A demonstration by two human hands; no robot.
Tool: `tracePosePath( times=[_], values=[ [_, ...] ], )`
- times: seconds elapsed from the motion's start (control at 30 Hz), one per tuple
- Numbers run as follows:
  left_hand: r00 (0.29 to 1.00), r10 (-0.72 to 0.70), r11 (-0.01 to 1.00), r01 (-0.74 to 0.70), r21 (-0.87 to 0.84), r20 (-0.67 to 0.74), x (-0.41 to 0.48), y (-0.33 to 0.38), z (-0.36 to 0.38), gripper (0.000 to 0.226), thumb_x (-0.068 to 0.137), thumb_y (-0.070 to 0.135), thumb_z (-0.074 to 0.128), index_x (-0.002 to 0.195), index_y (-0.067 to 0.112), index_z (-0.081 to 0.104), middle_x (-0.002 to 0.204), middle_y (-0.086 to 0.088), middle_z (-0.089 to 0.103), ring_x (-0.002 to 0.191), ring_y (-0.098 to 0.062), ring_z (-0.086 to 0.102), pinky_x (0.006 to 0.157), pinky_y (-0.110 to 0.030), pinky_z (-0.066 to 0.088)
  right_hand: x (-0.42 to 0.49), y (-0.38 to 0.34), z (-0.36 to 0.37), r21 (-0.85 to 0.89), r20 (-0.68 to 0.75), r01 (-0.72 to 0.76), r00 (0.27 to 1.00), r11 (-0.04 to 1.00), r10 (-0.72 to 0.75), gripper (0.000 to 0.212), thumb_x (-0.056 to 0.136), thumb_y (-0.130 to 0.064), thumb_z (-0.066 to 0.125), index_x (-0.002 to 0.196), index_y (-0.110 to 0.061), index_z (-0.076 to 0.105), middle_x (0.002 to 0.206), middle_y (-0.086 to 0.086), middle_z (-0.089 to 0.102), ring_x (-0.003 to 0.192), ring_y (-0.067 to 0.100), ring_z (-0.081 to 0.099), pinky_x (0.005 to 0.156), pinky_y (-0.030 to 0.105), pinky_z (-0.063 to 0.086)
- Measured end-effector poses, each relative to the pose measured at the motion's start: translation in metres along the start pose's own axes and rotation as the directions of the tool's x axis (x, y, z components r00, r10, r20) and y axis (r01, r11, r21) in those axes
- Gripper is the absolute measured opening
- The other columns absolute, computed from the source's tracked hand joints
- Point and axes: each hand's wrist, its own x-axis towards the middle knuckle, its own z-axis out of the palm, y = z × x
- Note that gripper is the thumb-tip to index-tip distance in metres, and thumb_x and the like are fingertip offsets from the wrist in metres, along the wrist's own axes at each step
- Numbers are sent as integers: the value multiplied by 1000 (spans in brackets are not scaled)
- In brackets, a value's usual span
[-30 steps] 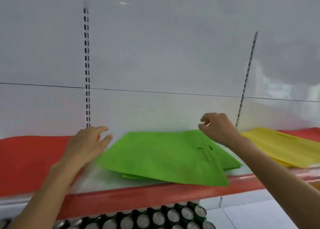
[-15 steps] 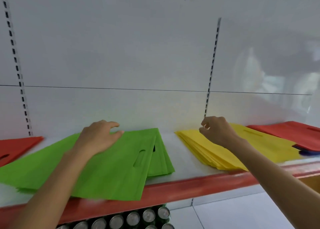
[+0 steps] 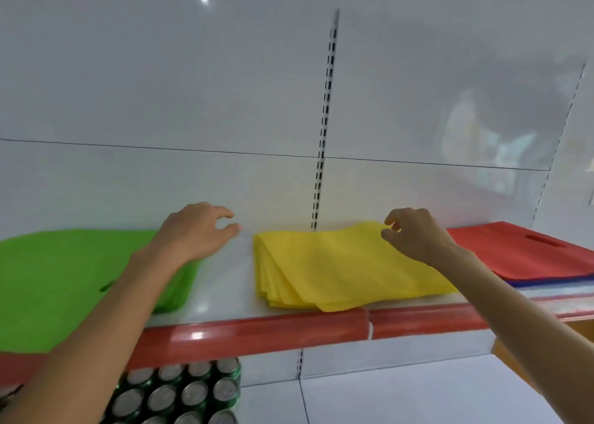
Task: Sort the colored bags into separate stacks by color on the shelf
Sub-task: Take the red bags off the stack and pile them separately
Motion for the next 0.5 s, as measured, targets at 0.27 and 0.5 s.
tracePosePath(
  times=[0.27, 0.5],
  values=[
    [1000, 2, 997, -2, -80, -2, -2, 137, 59, 44, 91, 47, 46, 129, 26, 53, 133, -2, 52, 122, -21, 48, 101, -38, 38, 26, 126, -41, -37, 33, 63, 998, 997, -62, 33, 87, -26, 55, 117, -13, 61, 116, 12, 61, 102, 30, 59, 90, 40, 49],
    [997, 68, 995, -66, -70, 32, 6, 221, 90, 44, 93, 46, 45, 131, 27, 50, 138, 0, 48, 127, -20, 44, 103, -37, 36, 33, 193, -66, -82, 24, 22, 1000, 996, -20, 35, 88, -29, 53, 121, -16, 58, 116, 8, 61, 97, 27, 61, 84, 37, 51]
  ],
)
